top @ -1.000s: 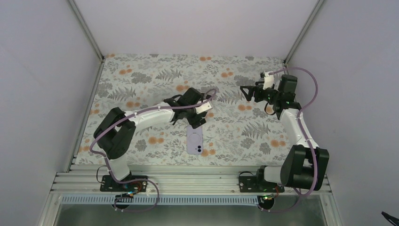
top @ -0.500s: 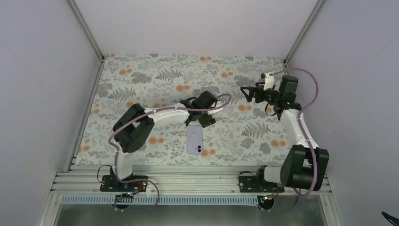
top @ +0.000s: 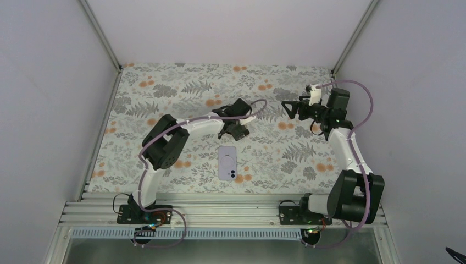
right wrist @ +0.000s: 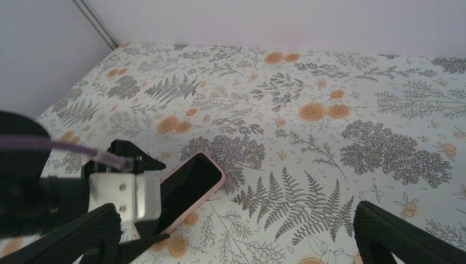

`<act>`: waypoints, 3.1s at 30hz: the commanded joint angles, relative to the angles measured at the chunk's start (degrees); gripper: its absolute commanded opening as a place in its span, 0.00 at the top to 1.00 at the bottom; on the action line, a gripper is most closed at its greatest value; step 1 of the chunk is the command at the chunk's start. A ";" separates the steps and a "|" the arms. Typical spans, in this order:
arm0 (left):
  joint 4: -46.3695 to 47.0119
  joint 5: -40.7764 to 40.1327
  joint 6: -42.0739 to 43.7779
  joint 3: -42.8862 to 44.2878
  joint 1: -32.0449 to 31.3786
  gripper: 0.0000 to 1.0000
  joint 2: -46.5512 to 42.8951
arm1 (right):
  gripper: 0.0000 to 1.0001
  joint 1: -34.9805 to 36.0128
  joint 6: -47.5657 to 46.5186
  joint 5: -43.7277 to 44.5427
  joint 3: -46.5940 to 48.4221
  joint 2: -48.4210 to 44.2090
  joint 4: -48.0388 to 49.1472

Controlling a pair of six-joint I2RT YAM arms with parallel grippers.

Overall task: Take the phone out of the phone case
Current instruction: Pick up the phone at the center of the board.

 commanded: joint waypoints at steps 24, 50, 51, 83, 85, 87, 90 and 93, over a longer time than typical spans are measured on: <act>-13.76 21.72 -4.73 5.74 14.73 0.00 5.25 | 0.01 -1.40 -1.44 -2.35 -0.37 0.02 1.01; -16.04 19.95 7.66 5.47 13.63 0.39 0.78 | 0.01 -1.75 -0.83 -5.71 5.16 2.08 -4.83; -15.95 19.90 8.83 4.98 13.58 0.40 0.01 | 0.01 -1.73 -0.81 -5.81 4.77 1.82 -4.56; -1.24 23.53 61.37 -16.94 6.78 0.48 -29.99 | 0.00 6.95 -10.24 -21.49 7.20 12.91 -18.71; -0.12 23.70 64.82 -18.93 6.10 0.48 -31.71 | 0.00 9.58 -11.63 -21.56 7.73 14.71 -20.81; 1.47 23.63 67.94 -20.77 5.37 0.48 -33.14 | 0.01 12.01 -12.26 -21.46 7.84 15.84 -21.95; 2.50 23.50 71.22 -22.55 4.64 0.48 -34.56 | 0.05 15.38 -14.43 -21.25 8.35 17.39 -24.63; 2.58 23.77 74.00 -23.88 4.33 0.48 -35.63 | 0.08 18.73 -17.16 -21.10 8.99 18.66 -27.81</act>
